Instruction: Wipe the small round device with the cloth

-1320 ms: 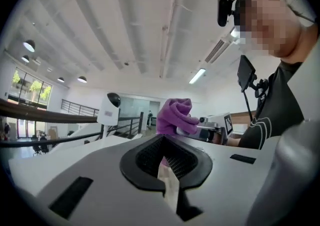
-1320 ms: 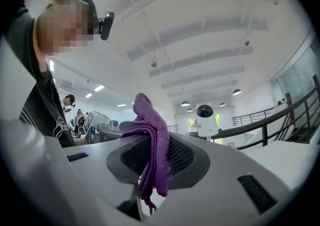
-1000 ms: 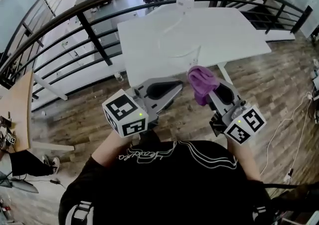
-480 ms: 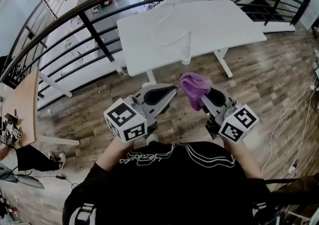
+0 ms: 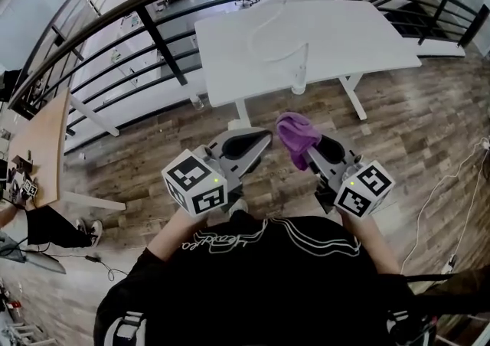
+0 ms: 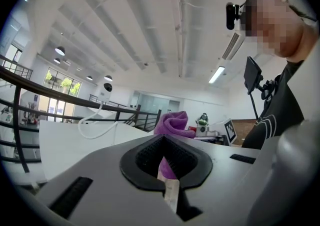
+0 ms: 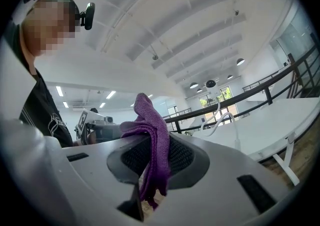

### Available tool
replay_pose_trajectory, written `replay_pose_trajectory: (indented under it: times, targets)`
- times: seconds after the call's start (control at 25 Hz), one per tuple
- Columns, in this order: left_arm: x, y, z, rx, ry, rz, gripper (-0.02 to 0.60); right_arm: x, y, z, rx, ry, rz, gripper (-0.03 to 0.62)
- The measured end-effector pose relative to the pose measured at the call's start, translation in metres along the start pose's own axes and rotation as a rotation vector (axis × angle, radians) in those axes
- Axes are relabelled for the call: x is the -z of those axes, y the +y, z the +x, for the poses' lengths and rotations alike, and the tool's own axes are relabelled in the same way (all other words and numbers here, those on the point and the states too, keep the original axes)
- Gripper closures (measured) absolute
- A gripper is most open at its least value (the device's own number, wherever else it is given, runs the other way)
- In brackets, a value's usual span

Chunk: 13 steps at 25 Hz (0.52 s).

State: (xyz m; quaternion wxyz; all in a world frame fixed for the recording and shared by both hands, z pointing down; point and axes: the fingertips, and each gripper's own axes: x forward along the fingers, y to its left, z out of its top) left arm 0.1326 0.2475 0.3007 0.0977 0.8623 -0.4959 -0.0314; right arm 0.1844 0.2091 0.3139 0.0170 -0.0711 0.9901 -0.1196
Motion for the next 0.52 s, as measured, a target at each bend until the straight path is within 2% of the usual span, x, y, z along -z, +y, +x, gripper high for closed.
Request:
replay_pose_trajectory:
  times: [0.52]
  targets:
    - [0.004, -0.026, -0.018, -0.026, 0.006, 0.002, 0.574, -0.003, 0.022, -0.019, -0.010, -0.005, -0.014, 0.522]
